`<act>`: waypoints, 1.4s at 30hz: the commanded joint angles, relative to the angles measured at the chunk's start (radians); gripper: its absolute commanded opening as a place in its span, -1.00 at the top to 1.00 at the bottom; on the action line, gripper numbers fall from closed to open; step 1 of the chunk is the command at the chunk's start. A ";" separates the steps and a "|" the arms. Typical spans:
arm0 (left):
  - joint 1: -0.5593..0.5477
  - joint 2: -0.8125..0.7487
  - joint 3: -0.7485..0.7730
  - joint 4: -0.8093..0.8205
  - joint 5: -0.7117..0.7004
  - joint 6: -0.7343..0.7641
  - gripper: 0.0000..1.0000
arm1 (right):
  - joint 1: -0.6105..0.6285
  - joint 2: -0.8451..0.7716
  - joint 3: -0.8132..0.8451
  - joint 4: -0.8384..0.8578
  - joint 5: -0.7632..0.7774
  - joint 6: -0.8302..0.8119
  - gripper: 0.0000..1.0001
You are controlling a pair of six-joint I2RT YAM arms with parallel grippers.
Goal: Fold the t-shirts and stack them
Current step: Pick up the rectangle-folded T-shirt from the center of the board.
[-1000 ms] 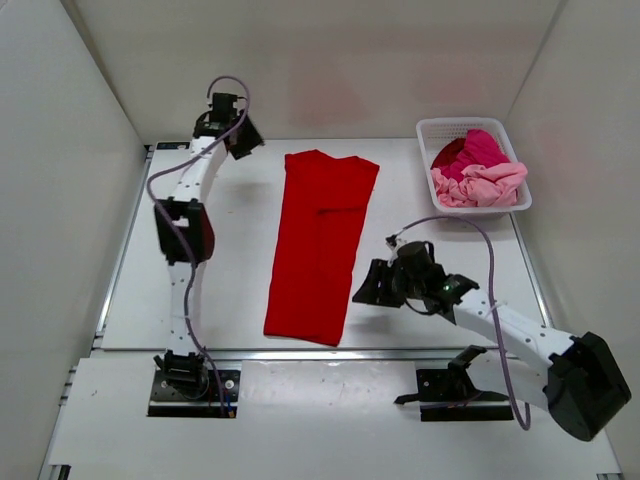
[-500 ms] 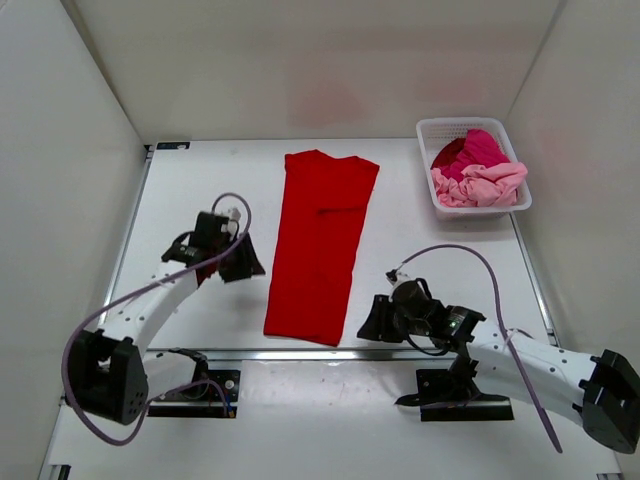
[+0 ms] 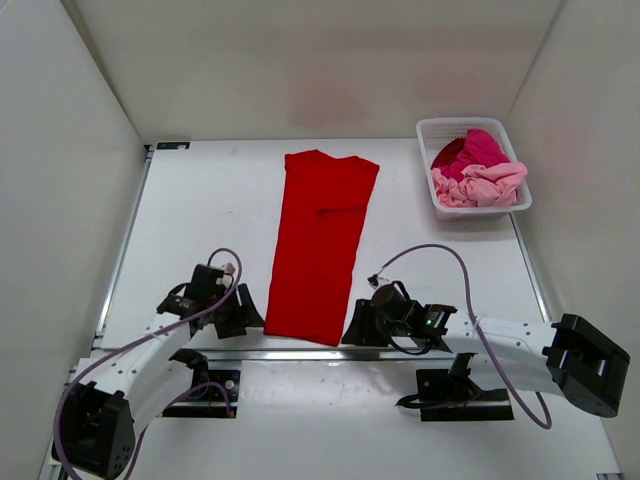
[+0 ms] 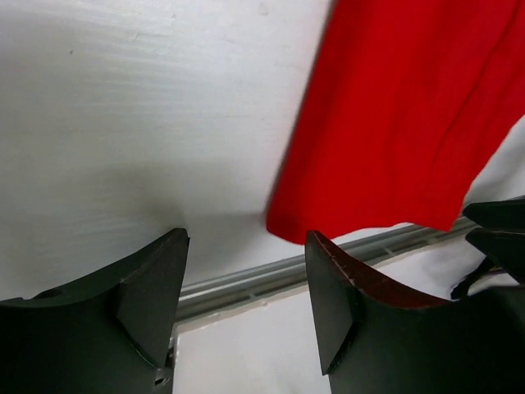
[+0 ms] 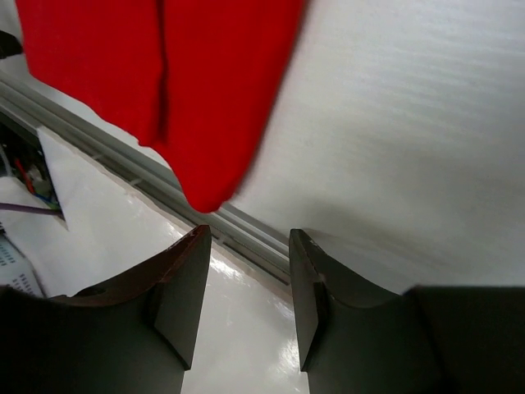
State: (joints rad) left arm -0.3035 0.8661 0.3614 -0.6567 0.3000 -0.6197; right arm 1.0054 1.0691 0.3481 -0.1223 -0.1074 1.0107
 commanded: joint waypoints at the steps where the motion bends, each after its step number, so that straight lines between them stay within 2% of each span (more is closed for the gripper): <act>1: 0.000 -0.026 -0.036 0.092 0.047 -0.046 -0.39 | -0.019 0.021 0.029 0.110 -0.021 0.023 0.19; 6: -0.009 0.013 -0.073 0.216 0.083 -0.112 -0.38 | -0.011 0.077 0.034 0.165 -0.037 0.051 0.17; 18: -0.068 0.024 -0.128 0.203 0.048 -0.103 -0.16 | -0.020 0.123 -0.012 0.282 -0.081 0.124 0.19; 24: -0.079 0.059 -0.111 0.233 0.054 -0.097 0.13 | -0.017 0.153 0.005 0.291 -0.078 0.120 0.36; 26: -0.083 0.070 -0.113 0.242 0.071 -0.098 0.35 | -0.019 0.152 0.006 0.288 -0.078 0.118 0.55; 30: -0.085 0.079 -0.102 0.241 0.062 -0.089 0.60 | -0.019 0.144 -0.004 0.265 -0.064 0.121 0.61; 32: -0.094 0.077 -0.101 0.232 0.057 -0.084 0.66 | -0.031 0.140 -0.014 0.265 -0.069 0.126 0.61; 35: -0.097 0.073 -0.101 0.233 0.060 -0.087 0.66 | -0.018 0.160 0.006 0.218 -0.081 0.120 0.35; 37: -0.097 0.067 -0.101 0.230 0.060 -0.089 0.65 | -0.005 0.149 0.012 0.184 -0.068 0.114 0.25; 42: -0.100 0.063 -0.101 0.233 0.073 -0.098 0.69 | -0.030 0.152 -0.017 0.222 -0.090 0.126 0.29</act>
State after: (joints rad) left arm -0.3954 0.9367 0.2684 -0.4034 0.3847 -0.7258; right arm 0.9859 1.2217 0.3454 0.0845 -0.1944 1.1297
